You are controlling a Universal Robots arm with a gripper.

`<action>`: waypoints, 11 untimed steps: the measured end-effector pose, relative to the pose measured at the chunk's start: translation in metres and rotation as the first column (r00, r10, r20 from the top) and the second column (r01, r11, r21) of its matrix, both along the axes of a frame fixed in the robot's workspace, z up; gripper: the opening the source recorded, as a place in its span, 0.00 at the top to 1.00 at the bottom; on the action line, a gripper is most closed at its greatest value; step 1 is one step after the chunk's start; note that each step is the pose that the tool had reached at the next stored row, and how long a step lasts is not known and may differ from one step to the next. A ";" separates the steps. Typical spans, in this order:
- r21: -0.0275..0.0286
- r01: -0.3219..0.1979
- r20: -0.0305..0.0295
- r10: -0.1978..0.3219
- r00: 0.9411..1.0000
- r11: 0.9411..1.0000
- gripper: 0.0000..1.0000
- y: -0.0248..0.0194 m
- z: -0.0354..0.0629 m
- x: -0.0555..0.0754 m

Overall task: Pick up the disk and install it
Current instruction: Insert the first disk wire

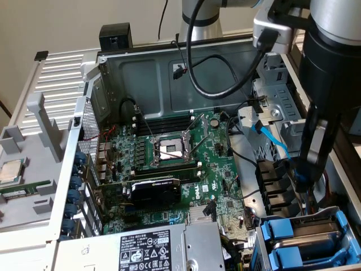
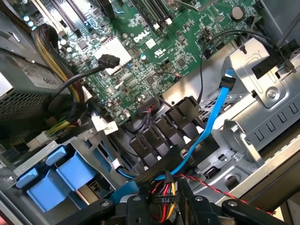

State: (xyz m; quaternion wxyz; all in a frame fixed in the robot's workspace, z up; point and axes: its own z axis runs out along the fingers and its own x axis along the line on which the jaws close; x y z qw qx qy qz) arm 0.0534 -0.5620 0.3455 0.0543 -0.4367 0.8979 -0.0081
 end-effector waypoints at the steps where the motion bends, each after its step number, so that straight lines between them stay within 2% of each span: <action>1: -0.004 0.000 0.001 0.000 1.000 1.000 0.65 0.0015 0.0000 -0.001; 2: -0.010 0.000 0.002 0.000 1.000 1.000 0.65 0.0027 0.0000 -0.001; 3: -0.018 0.000 0.002 0.000 1.000 1.000 0.65 0.0034 0.0000 -0.002; 5: -0.040 0.000 0.004 0.000 1.000 0.999 0.65 0.0043 0.0000 -0.002; 6: -0.055 0.000 0.007 0.000 1.000 0.999 0.65 0.0051 0.0000 -0.003; 7: -0.064 0.000 0.010 0.000 1.000 0.998 0.65 0.0061 0.0001 -0.003; 8: -0.066 0.001 0.015 0.000 1.000 0.998 0.65 0.0067 0.0002 -0.004; 11: -0.066 0.001 0.023 0.000 1.000 0.998 0.65 0.0096 0.0005 -0.005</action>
